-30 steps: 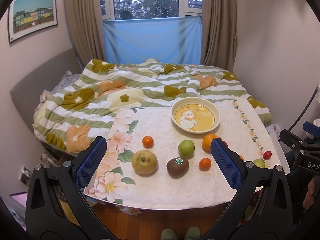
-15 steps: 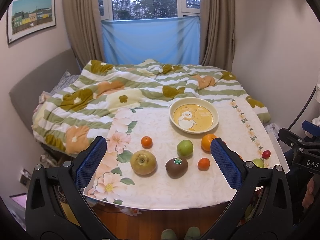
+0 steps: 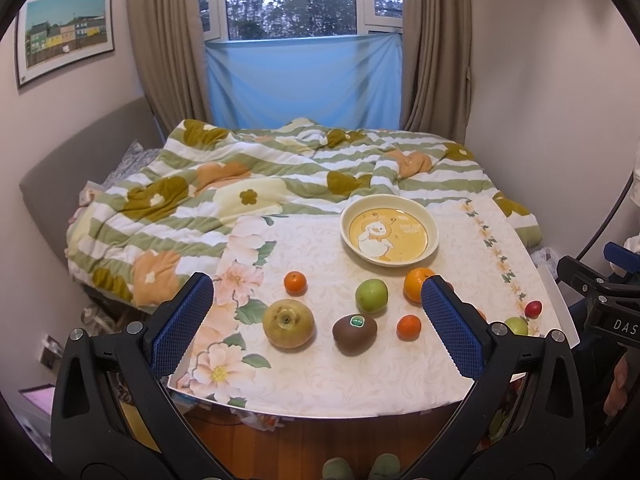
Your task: Organize fruits
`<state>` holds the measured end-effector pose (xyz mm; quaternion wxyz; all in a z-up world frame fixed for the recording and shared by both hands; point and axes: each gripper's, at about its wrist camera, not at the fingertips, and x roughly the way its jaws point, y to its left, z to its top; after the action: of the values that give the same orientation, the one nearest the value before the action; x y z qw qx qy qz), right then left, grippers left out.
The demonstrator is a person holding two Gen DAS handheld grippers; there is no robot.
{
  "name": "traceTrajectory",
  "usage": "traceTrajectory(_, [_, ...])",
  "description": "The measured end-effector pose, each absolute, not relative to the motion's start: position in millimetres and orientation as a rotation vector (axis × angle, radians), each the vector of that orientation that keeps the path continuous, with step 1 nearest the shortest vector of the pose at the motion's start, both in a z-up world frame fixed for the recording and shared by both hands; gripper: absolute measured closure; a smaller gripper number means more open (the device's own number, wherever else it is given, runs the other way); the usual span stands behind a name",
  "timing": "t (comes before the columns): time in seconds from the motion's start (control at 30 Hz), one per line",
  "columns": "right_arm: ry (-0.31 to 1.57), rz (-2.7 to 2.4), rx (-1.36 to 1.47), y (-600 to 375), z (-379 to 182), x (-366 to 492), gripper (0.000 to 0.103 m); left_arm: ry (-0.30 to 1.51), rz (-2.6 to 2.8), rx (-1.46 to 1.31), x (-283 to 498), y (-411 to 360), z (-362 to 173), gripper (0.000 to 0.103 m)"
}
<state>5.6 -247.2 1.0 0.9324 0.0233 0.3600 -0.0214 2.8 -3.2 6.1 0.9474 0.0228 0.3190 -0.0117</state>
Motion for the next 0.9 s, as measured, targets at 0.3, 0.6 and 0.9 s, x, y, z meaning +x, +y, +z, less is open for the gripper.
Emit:
traceTrajectory(0.3, [0.736, -0.042, 0.050, -247.8, 3.2, 7.0, 0.000, 0.646, -0.013, 0.044, -0.6, -1.6, 7.2, 0.000])
traceTrajectory(0.6, [0.729, -0.035, 0.059, -247.9, 4.2, 7.5, 0.000, 0.635, -0.004, 0.018, -6.7, 1.6, 8.5, 0.000])
traceTrajectory(0.9, [0.772, -0.007, 0.010, -247.0, -16.9, 16.1, 0.000, 0.719, 0.041, 0.025, 11.2, 2.6, -14.5, 0.000])
